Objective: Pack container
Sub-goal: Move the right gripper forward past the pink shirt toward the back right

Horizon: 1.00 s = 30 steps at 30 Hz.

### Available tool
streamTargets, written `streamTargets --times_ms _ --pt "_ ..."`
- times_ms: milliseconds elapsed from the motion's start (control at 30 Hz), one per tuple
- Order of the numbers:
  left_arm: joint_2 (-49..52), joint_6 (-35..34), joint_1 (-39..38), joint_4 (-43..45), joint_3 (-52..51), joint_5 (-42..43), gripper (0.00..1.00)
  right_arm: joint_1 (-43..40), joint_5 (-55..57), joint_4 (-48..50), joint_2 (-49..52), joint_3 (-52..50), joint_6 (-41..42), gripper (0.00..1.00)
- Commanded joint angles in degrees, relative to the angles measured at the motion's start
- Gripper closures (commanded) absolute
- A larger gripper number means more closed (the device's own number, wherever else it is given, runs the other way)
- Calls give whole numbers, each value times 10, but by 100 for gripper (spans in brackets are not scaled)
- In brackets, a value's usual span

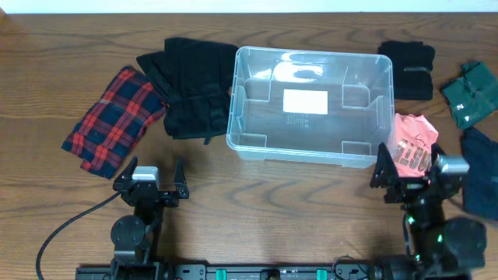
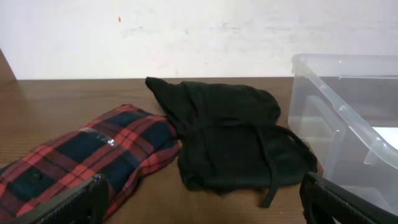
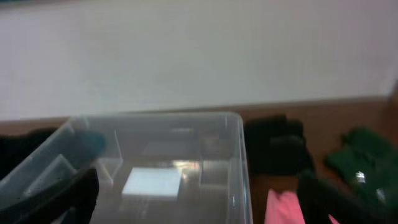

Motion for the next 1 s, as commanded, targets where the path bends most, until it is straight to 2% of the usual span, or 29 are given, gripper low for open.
streamTargets --times_ms 0,167,333,533,667,800,833,967 --pt "1 -5 -2 -8 -16 2 2 3 9 -59 91 93 27 1" --pt "1 -5 -2 -9 -16 2 2 3 5 -225 234 270 26 1" --pt "1 -5 -2 -8 -16 2 2 3 -45 -380 346 442 27 1" --pt "1 -5 -2 -8 -16 2 2 3 -59 -442 373 489 20 1" --pt "1 -5 -2 -8 -16 2 2 3 -59 -487 372 489 31 58" --pt "1 -5 -2 -8 -16 2 2 3 -59 -543 372 489 74 96" --pt "1 -5 -2 -8 -16 2 2 3 -59 -557 372 489 82 99" --pt "1 -5 -2 -9 -16 2 2 3 -59 -605 372 484 111 99"
